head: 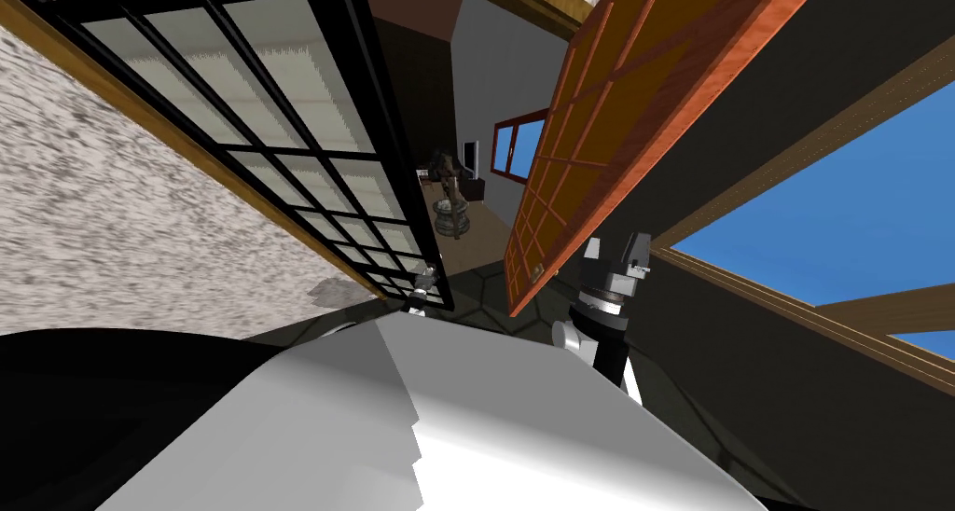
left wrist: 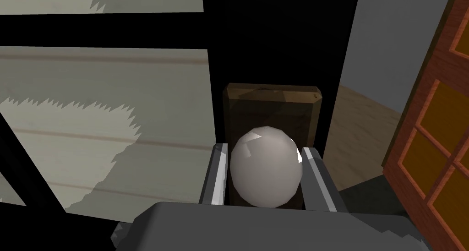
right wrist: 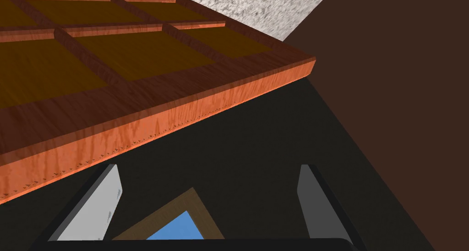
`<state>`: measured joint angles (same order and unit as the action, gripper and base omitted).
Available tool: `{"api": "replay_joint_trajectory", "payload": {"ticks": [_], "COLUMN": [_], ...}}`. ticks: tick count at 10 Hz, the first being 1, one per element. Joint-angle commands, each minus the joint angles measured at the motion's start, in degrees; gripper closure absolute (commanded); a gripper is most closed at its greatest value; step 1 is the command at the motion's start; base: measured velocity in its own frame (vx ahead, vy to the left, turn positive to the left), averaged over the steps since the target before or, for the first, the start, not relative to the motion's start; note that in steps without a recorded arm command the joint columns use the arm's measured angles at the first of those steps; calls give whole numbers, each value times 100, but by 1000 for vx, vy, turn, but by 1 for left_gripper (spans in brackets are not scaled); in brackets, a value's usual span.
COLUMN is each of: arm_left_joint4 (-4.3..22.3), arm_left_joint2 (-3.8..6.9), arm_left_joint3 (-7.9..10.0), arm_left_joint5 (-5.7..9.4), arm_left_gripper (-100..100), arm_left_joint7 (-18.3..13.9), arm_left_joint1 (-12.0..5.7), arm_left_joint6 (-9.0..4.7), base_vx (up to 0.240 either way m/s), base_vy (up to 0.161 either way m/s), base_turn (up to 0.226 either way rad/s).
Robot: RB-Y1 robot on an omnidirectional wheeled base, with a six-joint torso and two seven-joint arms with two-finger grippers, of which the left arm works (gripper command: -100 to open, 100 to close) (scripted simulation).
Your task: Pull the door open
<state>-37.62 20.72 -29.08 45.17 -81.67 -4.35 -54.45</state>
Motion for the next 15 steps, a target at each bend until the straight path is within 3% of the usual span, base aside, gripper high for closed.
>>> {"api": "replay_joint_trajectory", "payload": {"ticks": [1, 2, 3, 4, 5, 9, 11, 12, 13, 15], "arm_left_joint4": [241, 248, 251, 251, 256, 268, 271, 249, 235, 223], "arm_left_joint2": [34, 180, 248, 248, 379, 637, 724, 684, 801, 892], "arm_left_joint3": [27, -87, -141, -141, -243, -446, -514, -487, -642, -763], "arm_left_joint5": [5, -4, -8, -8, -16, -31, -36, -29, -73, -109], "arm_left_gripper": [100, 100, 100, 100, 100, 100, 100, 100, 100, 100], "arm_left_joint7": [-107, -339, -449, -449, -658, -1070, -1208, -1129, -1276, -1383], "arm_left_joint1": [-94, -44, -21, -21, 24, 112, 142, 139, 219, 280], "arm_left_joint6": [-128, -189, -218, -218, -273, -382, -418, -370, -512, -630], "base_vx": [0, -31, -60, -47, -50, -55, -42, -14, -133, -203], "base_vy": [0, -1, 21, 12, -1, 3, 0, 3, 33, 68], "base_turn": [0, -190, -212, -73, -152, -135, -94, -18, -134, -115]}}
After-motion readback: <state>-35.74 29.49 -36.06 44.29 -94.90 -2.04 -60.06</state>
